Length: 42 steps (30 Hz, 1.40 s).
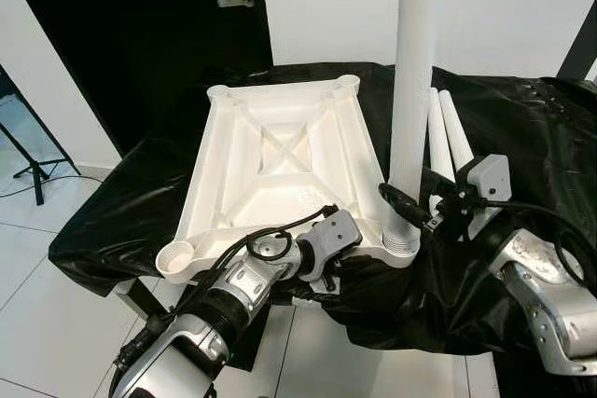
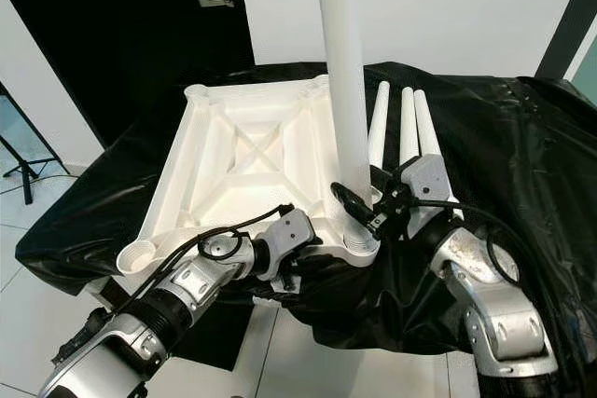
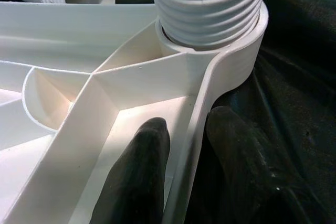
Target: Building children table
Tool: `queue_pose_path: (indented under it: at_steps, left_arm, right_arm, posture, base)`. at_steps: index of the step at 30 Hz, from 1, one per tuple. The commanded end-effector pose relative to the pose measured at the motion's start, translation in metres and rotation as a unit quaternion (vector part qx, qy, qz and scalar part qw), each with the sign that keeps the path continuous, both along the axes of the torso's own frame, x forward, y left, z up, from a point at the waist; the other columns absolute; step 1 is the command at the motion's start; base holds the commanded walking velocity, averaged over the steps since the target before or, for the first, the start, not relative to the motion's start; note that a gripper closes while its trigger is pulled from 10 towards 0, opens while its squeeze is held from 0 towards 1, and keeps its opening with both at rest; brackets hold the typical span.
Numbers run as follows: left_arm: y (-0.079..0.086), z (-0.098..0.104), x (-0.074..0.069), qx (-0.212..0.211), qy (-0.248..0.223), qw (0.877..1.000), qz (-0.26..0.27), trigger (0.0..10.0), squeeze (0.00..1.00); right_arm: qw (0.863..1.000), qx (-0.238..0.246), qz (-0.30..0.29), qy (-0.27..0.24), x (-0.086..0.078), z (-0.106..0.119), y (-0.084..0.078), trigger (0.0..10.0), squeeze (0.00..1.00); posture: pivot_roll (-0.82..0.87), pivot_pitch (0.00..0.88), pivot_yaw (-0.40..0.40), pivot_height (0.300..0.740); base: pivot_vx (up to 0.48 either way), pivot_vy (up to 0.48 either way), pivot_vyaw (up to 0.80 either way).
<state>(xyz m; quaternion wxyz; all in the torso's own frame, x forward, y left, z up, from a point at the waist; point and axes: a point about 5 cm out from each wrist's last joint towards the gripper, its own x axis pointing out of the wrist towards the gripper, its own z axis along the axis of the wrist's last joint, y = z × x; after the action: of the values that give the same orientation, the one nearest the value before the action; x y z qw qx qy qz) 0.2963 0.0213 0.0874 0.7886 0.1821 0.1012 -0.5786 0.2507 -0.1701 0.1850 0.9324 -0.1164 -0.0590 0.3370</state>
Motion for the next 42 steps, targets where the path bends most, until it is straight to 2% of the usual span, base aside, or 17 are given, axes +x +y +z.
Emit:
queue_pose_path:
  at_steps: [1, 4, 11, 13, 15, 17, 22, 25, 30, 34, 38, 42]
  left_arm:
    - [0.01, -0.011, -0.002, 0.019, 0.018, 1.0, 0.011, 10.0, 0.0]
    - [0.01, -0.012, -0.002, 0.019, 0.018, 1.0, 0.011, 10.0, 0.0]
    - [0.009, -0.011, -0.001, 0.02, 0.018, 1.0, 0.007, 10.0, 0.0]
    - [0.009, -0.011, -0.001, 0.02, 0.017, 1.0, 0.005, 10.0, 0.0]
    - [0.009, -0.011, -0.001, 0.02, 0.017, 1.0, 0.005, 10.0, 0.0]
    - [0.009, -0.01, -0.001, 0.021, 0.016, 1.0, 0.004, 10.0, 0.0]
    - [0.009, -0.011, -0.001, 0.021, 0.017, 1.0, 0.003, 10.0, 0.0]
    - [0.009, -0.012, -0.002, 0.022, 0.018, 1.0, 0.002, 10.0, 0.0]
    - [0.009, -0.012, -0.002, 0.02, 0.018, 1.0, 0.002, 10.0, 0.0]
    - [0.007, -0.011, -0.001, 0.018, 0.017, 1.0, 0.005, 10.0, 0.0]
    - [0.006, -0.011, -0.001, 0.017, 0.017, 1.0, 0.006, 10.0, 0.0]
    - [0.006, -0.012, -0.001, 0.016, 0.018, 1.0, 0.008, 10.0, 0.0]
  right_arm:
    - [0.996, -0.024, -0.035, 0.08, 0.001, -0.032, -0.016, 10.0, 0.0]
    - [0.996, -0.024, -0.029, 0.083, 0.0, -0.034, -0.016, 10.0, 0.0]
    - [0.993, 0.02, 0.018, 0.114, -0.006, -0.036, -0.014, 10.0, 0.0]
    - [0.991, 0.04, 0.015, 0.13, -0.006, -0.037, -0.016, 10.0, 0.0]
    - [0.991, 0.04, 0.015, 0.13, -0.006, -0.037, -0.016, 10.0, 0.0]
    - [0.987, 0.071, 0.007, 0.147, -0.005, -0.038, -0.018, 10.0, 0.0]
    - [0.981, 0.092, -0.009, 0.169, -0.003, -0.04, -0.018, 10.0, 0.0]
    - [0.973, 0.108, -0.029, 0.203, 0.0, -0.042, -0.011, 10.0, 0.0]
    - [0.972, 0.092, -0.005, 0.218, -0.002, -0.035, 0.0, 10.0, 0.0]
    - [0.973, 0.063, 0.04, 0.219, -0.009, -0.026, 0.009, 10.0, 0.0]
    - [0.972, 0.05, 0.054, 0.223, -0.012, -0.027, 0.01, 10.0, 0.0]
    - [0.966, 0.018, 0.076, 0.247, -0.023, -0.039, 0.008, 10.0, 0.0]
  posture:
    - [0.14, 0.0, 0.03, 0.74]
    - [0.14, 0.0, 0.033, 0.74]
    - [0.13, 0.0, 0.043, 0.74]
    - [0.13, 0.0, 0.042, 0.74]
    - [0.13, 0.0, 0.042, 0.74]
    - [0.13, 0.0, 0.043, 0.74]
    - [0.13, 0.0, 0.043, 0.74]
    - [0.13, 0.0, 0.042, 0.74]
    - [0.13, 0.0, 0.04, 0.74]
    - [0.13, 0.0, 0.031, 0.74]
    - [0.13, 0.0, 0.028, 0.74]
    - [0.13, 0.0, 0.023, 0.74]
  base:
    - [0.0, 0.0, 0.0]
    - [0.0, 0.0, 0.0]
    - [0.0, 0.0, 0.0]
    - [0.0, 0.0, 0.0]
    - [0.0, 0.0, 0.0]
    - [0.0, 0.0, 0.0]
    - [0.0, 0.0, 0.0]
    - [0.0, 0.0, 0.0]
    - [0.0, 0.0, 0.0]
    - [0.0, 0.0, 0.0]
    - [0.0, 0.0, 0.0]
    - [0.0, 0.0, 0.0]
